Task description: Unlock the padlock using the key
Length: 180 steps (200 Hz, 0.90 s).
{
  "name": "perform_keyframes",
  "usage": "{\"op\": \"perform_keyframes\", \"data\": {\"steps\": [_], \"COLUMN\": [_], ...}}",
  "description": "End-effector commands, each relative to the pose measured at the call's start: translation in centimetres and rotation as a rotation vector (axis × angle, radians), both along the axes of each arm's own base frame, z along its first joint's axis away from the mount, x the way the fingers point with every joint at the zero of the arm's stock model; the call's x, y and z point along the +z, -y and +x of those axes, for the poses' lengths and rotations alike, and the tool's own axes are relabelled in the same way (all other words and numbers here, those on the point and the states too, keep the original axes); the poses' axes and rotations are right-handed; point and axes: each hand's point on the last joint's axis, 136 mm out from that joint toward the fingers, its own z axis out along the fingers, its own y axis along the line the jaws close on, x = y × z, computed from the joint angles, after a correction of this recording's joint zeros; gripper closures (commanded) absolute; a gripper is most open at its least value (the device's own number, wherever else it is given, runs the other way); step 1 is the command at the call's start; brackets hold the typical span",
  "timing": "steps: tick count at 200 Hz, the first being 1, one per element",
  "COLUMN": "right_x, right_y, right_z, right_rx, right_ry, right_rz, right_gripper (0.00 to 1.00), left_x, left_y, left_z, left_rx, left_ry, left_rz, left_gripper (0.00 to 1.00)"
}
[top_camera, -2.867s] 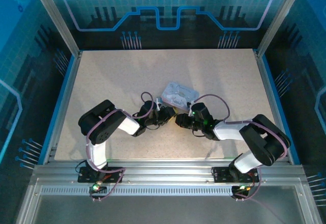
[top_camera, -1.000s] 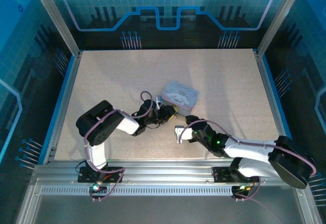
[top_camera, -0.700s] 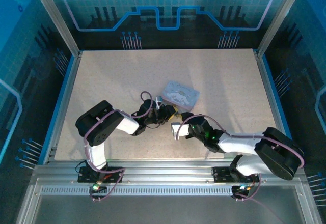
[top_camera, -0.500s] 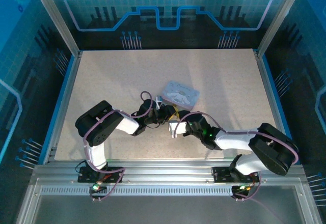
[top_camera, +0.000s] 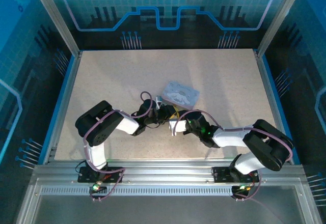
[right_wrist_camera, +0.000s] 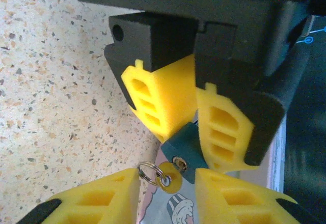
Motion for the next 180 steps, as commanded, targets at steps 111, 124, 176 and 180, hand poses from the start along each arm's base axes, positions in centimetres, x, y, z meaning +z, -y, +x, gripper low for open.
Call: {"op": "perform_keyframes", "data": {"steps": [111, 124, 176, 180], "right_x": [0.2, 0.4, 2.3, 2.4], "right_y": [-0.8, -0.7, -1.1, -1.2], "right_z": [2.0, 2.2, 2.6, 2.7], "right_rx": [-0.038, -0.053, -0.122, -0.125], "right_ry": [0.022, 0.028, 0.035, 0.033], "right_rz": [0.026, 0.036, 0.160, 0.167], "right_gripper": [0.88, 0.90, 0.99, 0.99], "left_x": [3.2, 3.1, 3.1, 3.2], "left_y": [0.9, 0.9, 0.9, 0.8], "left_z": [0.8, 0.8, 0.8, 0.8], "left_rx": [-0.012, -0.011, -0.008, -0.008], "left_ry": [0.063, 0.062, 0.063, 0.063], "left_rz": [-0.080, -0.079, -0.082, -0.083], "left_gripper": [1.00, 1.00, 1.00, 1.00]}}
